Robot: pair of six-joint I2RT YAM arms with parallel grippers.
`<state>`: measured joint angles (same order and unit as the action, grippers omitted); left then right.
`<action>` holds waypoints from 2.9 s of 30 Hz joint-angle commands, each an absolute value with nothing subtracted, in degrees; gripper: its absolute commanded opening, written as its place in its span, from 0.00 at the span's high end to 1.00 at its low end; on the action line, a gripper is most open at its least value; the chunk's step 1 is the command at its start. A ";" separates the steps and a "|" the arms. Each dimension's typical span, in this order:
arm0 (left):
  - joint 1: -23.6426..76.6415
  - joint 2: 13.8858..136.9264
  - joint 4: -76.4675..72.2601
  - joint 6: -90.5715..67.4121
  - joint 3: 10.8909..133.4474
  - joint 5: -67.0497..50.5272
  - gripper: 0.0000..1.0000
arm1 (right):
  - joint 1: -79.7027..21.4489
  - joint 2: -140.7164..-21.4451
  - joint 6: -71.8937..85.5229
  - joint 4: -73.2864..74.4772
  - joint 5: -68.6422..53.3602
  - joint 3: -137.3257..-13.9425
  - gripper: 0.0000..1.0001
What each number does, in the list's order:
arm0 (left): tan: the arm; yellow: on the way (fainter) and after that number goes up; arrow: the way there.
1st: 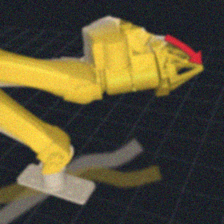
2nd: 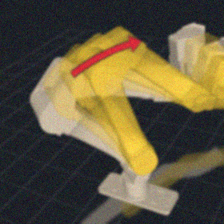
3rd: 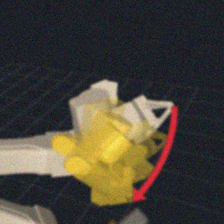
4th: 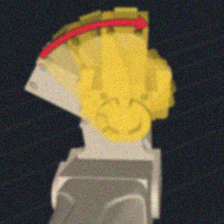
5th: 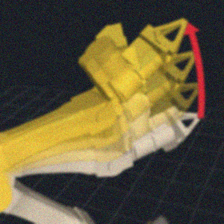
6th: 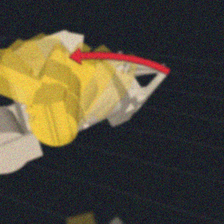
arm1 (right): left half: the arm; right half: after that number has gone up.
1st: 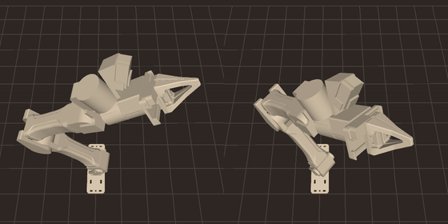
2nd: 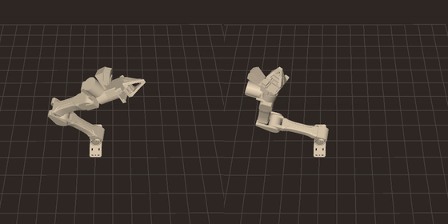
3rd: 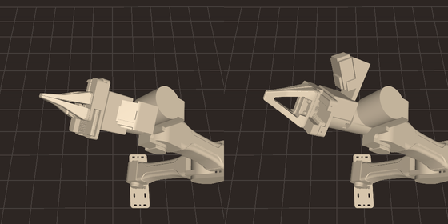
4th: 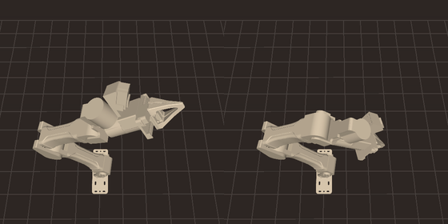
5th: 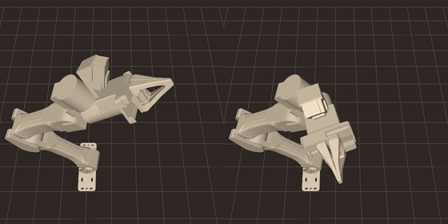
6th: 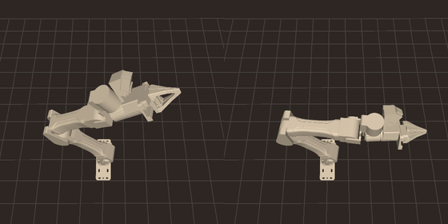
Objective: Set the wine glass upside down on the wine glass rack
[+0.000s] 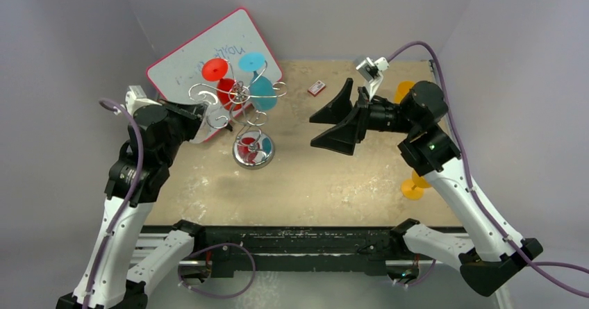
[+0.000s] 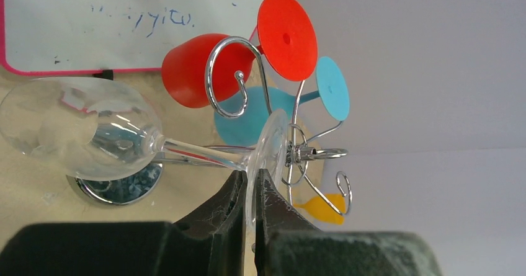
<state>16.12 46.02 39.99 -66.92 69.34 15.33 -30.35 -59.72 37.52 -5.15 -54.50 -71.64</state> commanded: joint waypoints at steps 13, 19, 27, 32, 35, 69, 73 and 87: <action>15.81 49.37 22.54 -70.06 68.29 11.29 1.00 | -30.46 -57.11 35.79 -5.73 -53.92 -72.60 0.00; 15.82 51.23 21.60 -68.71 69.88 12.88 1.00 | -30.43 -56.21 35.63 -5.72 -53.68 -72.08 0.00; 15.77 51.67 20.51 -66.76 70.04 17.62 1.00 | -30.42 -55.68 35.16 -5.40 -53.50 -72.32 0.00; 15.77 51.87 19.05 -66.61 69.68 19.08 1.00 | -30.48 -55.71 34.71 -4.33 -53.17 -72.95 0.00; 15.74 52.18 18.48 -66.37 69.75 19.93 1.00 | -30.45 -55.57 34.41 -4.02 -53.01 -73.30 0.00; 15.50 50.53 23.43 -64.22 70.83 25.66 1.00 | -30.48 -56.47 34.84 -5.01 -53.17 -71.84 0.00; 15.55 49.23 24.61 -65.04 70.50 25.66 1.00 | -30.41 -56.26 34.81 -5.09 -52.92 -71.56 0.00; 15.54 47.71 27.86 -66.32 68.53 23.54 1.00 | -30.38 -56.25 35.08 -4.36 -52.35 -71.19 0.00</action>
